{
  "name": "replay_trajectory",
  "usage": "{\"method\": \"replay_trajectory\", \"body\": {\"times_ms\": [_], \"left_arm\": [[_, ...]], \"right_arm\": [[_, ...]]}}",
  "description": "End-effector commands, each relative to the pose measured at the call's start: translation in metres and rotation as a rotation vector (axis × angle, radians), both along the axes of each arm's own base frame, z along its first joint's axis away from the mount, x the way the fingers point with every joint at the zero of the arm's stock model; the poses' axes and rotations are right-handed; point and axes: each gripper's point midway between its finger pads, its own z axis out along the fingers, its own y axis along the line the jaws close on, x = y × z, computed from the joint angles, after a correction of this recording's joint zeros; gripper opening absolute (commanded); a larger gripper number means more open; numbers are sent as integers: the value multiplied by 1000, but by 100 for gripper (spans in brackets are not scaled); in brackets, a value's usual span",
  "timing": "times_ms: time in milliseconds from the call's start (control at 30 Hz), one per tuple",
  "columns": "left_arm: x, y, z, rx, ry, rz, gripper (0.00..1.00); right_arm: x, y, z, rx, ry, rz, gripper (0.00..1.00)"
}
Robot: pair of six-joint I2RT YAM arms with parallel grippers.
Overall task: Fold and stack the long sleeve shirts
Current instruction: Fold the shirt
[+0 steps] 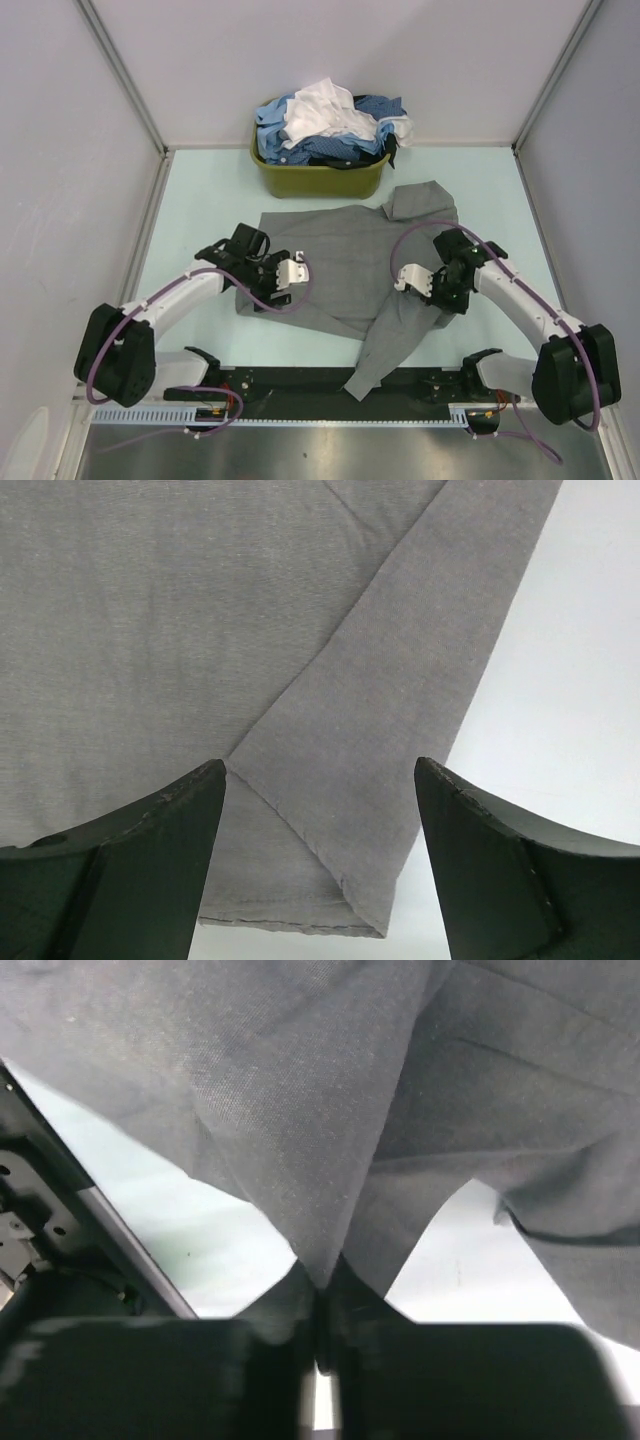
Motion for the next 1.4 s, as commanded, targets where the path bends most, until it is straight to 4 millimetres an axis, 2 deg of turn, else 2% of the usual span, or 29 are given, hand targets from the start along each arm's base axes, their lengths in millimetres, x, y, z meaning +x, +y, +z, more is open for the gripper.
{"method": "replay_trajectory", "body": {"times_ms": [0, 33, 133, 233, 467, 567, 700, 800, 933, 1000, 1033, 1100, 1133, 1233, 1367], "left_arm": [[14, -5, 5, 0, -81, -58, 81], [16, -5, 2, 12, -76, -66, 81], [27, -5, -7, 50, -76, -74, 80], [41, -4, -15, 95, -74, -74, 78], [58, -3, -26, 159, -107, -139, 78], [57, -2, -30, 172, -101, -169, 78], [38, 2, -40, 184, -47, -229, 75], [19, 6, -41, 181, -13, -266, 68], [6, 7, -27, 141, -39, -272, 44], [-4, 8, -23, 122, -37, -282, 38], [-6, 8, -16, 112, -57, -283, 30], [-13, 11, -16, 114, -46, -285, 23], [-15, 12, -14, 113, -49, -286, 15], [-22, 15, -12, 110, -47, -290, 9], [-17, 11, -6, 101, -60, -280, 5]], "right_arm": [[2, 8, 40, 40, -82, 0, 0], [-2, 13, 51, 62, -125, 19, 0], [-16, 17, 62, 57, -143, 49, 0], [-25, 18, 59, 39, -129, 45, 0], [-31, 25, 59, 33, -94, 37, 0], [-31, 27, 65, 48, -111, 35, 0], [-31, 30, 80, 80, -136, 19, 0], [-33, 31, 91, 100, -154, 9, 0], [-40, 30, 101, 111, -155, -11, 0], [-43, 31, 104, 121, -149, -27, 0], [-46, 31, 104, 120, -146, -24, 0], [-48, 31, 104, 120, -150, -35, 0], [-50, 33, 105, 125, -150, -27, 0], [-53, 34, 105, 131, -148, -26, 0], [-54, 34, 105, 127, -147, -15, 0]]}}
